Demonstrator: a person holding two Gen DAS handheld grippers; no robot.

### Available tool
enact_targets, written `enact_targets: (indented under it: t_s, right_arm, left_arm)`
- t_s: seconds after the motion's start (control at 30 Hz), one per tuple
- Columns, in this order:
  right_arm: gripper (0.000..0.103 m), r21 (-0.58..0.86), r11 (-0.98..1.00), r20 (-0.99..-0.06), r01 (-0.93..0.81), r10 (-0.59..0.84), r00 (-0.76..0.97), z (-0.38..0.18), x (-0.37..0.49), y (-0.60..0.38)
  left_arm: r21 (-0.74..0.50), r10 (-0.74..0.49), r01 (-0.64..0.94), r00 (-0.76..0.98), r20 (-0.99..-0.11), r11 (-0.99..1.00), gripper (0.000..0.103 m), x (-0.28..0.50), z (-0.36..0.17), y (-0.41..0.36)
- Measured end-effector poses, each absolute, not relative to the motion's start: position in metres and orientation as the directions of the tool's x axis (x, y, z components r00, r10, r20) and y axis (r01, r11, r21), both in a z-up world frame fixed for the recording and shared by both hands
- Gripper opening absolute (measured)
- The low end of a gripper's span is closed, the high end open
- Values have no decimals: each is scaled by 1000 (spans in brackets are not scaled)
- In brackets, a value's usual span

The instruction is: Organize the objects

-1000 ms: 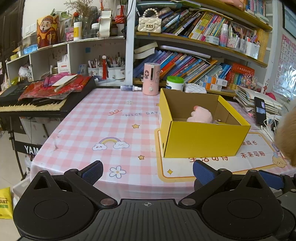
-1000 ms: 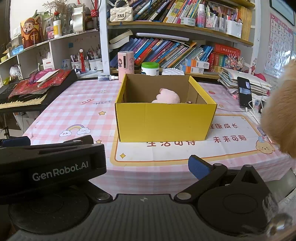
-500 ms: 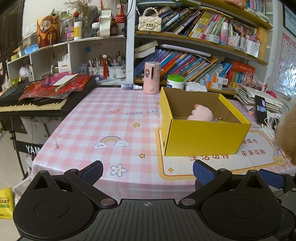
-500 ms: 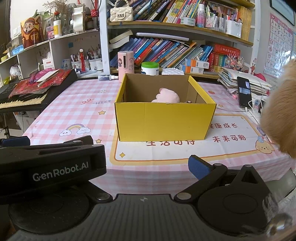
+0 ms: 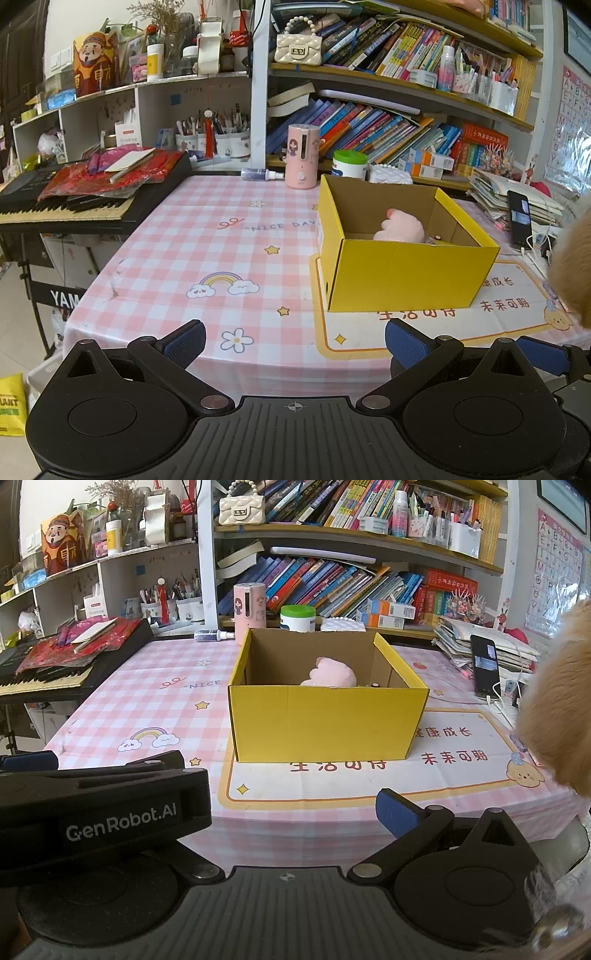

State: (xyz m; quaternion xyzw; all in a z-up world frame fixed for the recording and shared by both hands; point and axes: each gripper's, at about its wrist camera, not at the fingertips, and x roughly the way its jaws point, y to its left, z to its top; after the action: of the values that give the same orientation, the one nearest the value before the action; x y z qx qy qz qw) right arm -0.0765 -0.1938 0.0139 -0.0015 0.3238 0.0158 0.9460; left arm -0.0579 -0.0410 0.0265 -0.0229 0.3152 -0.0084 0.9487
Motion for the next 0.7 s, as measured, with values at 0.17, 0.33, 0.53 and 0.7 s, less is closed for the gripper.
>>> enact_targets:
  t_s: [0.17,0.33,0.53,0.7]
  right_arm:
    - [103,8,999,-613,-32,30,789,14,-76,-193]
    - [103,5,1000,-614,-30,27,789,14,-77,-194]
    - [103,7,999,-614,-33,30,789,14,-77,-194]
    - [103,7,999,-615,-41,37,787,14,-73,-194]
  left_arm:
    - [-49,-31,2,800,-599,999,103,-58,26,-41]
    - [-51,-32,2,799,-601,999,103,-57,25,-40]
    - [-60,-38,3,801,-598,998,103,-56,24,-36]
    - [-60,-41,6,795,-605,998,103,-54,23,-34]
